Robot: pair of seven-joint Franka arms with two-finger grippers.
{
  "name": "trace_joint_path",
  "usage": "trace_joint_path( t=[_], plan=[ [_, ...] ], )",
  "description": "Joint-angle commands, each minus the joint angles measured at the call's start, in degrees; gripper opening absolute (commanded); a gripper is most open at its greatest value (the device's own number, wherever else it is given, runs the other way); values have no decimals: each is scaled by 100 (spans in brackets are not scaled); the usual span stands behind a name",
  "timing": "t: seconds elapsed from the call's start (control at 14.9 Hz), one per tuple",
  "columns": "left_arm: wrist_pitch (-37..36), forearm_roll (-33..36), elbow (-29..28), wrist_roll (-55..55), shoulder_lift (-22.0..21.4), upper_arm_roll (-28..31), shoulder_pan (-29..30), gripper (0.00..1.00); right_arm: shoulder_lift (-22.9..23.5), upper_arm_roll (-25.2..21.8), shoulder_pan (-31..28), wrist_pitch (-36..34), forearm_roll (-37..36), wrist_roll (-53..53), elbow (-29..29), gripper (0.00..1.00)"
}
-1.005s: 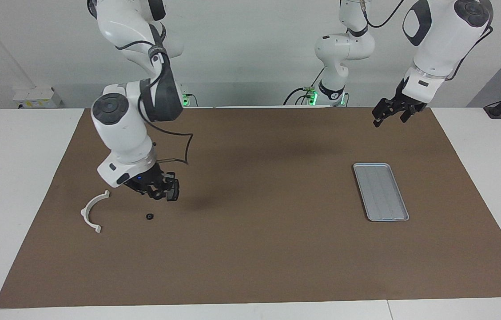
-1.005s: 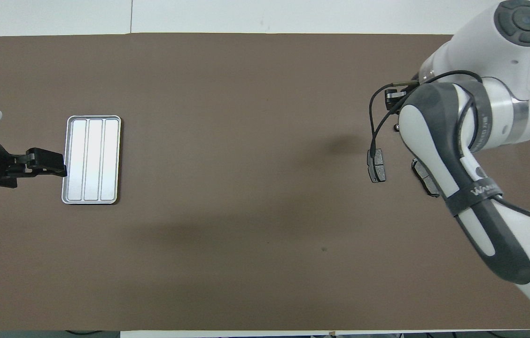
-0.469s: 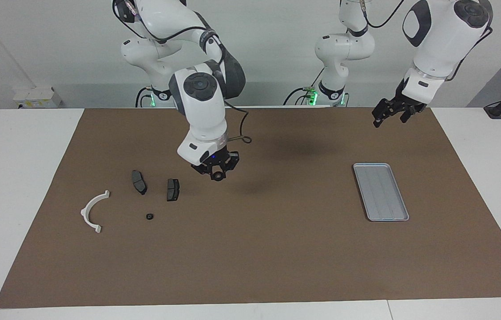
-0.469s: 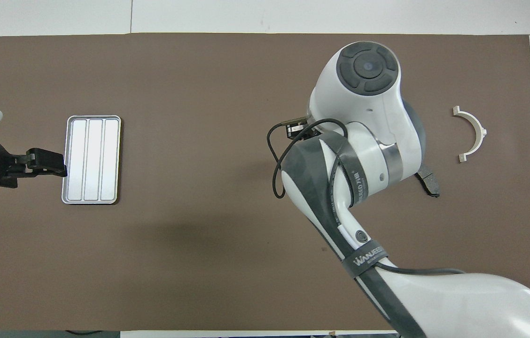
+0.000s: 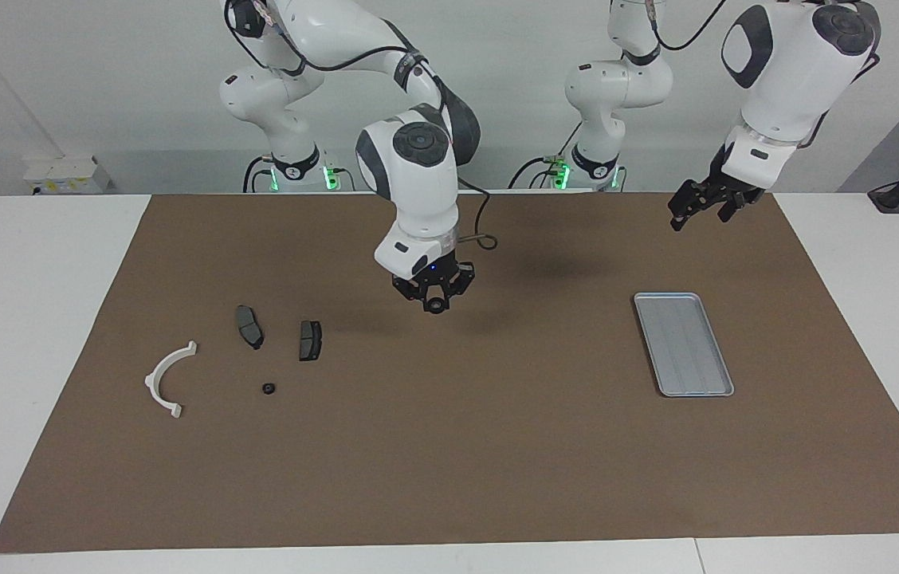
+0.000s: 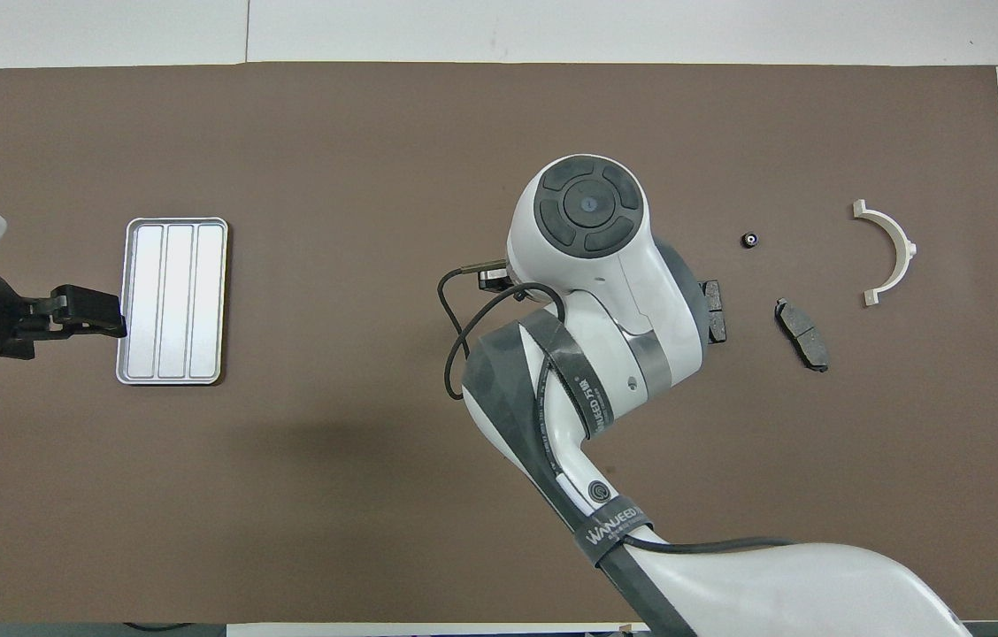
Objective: Pick bearing gear from pile to tray
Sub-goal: 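Carry the bearing with the right gripper toward the table centre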
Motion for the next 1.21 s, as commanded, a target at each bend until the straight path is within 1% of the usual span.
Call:
trace_joint_path(
  t=[0.0, 0.13, 0.27, 0.54, 0.67, 0.8, 1.14],
  plan=[
    [191, -106, -286, 20, -242, 8, 33, 100, 175, -73, 30, 421, 181, 79, -214, 0],
    [200, -106, -286, 20, -242, 8, 103, 100, 298, -47, 48, 545, 181, 245, -214, 0],
    [191, -106, -295, 20, -251, 8, 112, 100, 369, -46, 205, 581, 173, 562, -188, 0],
    [191, -106, -295, -6, -251, -1, 103, 100, 361, -90, 618, 458, 173, 948, -135, 0],
    [200, -106, -330, -15, -260, -1, 103, 100, 360, -73, 706, 475, 173, 1108, -152, 0],
    [200, -106, -374, -6, -286, -1, 103, 100, 430, -73, 716, 615, 173, 1152, -205, 0],
    [174, -106, -374, -15, -295, -1, 103, 100, 799, -64, 707, 1142, 181, 1213, -231, 0]
  ],
)
